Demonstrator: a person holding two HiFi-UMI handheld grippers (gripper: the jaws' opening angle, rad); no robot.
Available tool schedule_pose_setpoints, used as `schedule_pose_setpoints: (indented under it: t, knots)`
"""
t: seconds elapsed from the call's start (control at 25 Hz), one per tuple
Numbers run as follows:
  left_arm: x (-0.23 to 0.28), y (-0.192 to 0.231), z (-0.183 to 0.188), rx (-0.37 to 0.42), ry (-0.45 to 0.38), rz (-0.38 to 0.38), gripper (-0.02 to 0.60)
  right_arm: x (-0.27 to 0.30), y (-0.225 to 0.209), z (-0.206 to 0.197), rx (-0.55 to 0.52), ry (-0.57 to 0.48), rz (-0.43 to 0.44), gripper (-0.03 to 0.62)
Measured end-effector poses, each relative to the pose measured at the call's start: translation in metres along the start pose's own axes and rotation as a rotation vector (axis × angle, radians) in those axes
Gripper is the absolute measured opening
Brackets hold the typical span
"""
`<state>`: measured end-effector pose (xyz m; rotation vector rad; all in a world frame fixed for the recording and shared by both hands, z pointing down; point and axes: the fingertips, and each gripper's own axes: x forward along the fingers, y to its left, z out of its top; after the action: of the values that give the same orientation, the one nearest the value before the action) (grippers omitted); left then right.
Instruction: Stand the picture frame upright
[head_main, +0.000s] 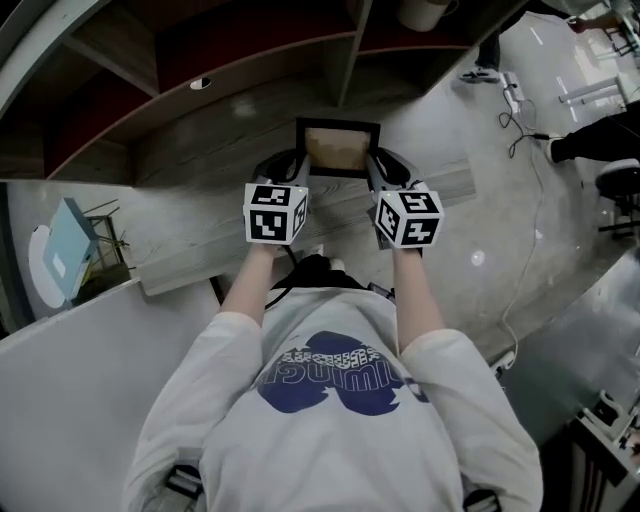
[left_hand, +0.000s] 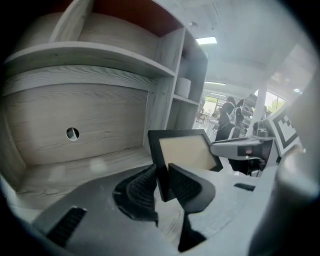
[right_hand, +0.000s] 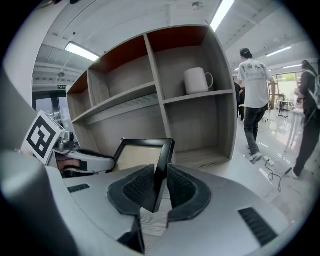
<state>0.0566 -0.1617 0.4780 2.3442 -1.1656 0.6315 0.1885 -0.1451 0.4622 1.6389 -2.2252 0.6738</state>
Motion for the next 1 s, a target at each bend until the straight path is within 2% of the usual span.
schedule_pose_setpoints:
  t: [0.32, 0.48, 1.0]
  knots:
    - [0.042, 0.016, 0.012, 0.041, 0.022, -0.009, 0.08, 0.035, -0.022, 0.006, -0.004, -0.008, -0.01, 0.075]
    - [0.059, 0.018, 0.007, 0.032, 0.028, 0.001, 0.081, 0.052, -0.035, 0.001, -0.017, 0.001, 0.004, 0.075]
    - [0.103, 0.024, -0.009, -0.005, 0.017, 0.114, 0.084, 0.103, -0.068, -0.014, -0.103, 0.025, 0.102, 0.075]
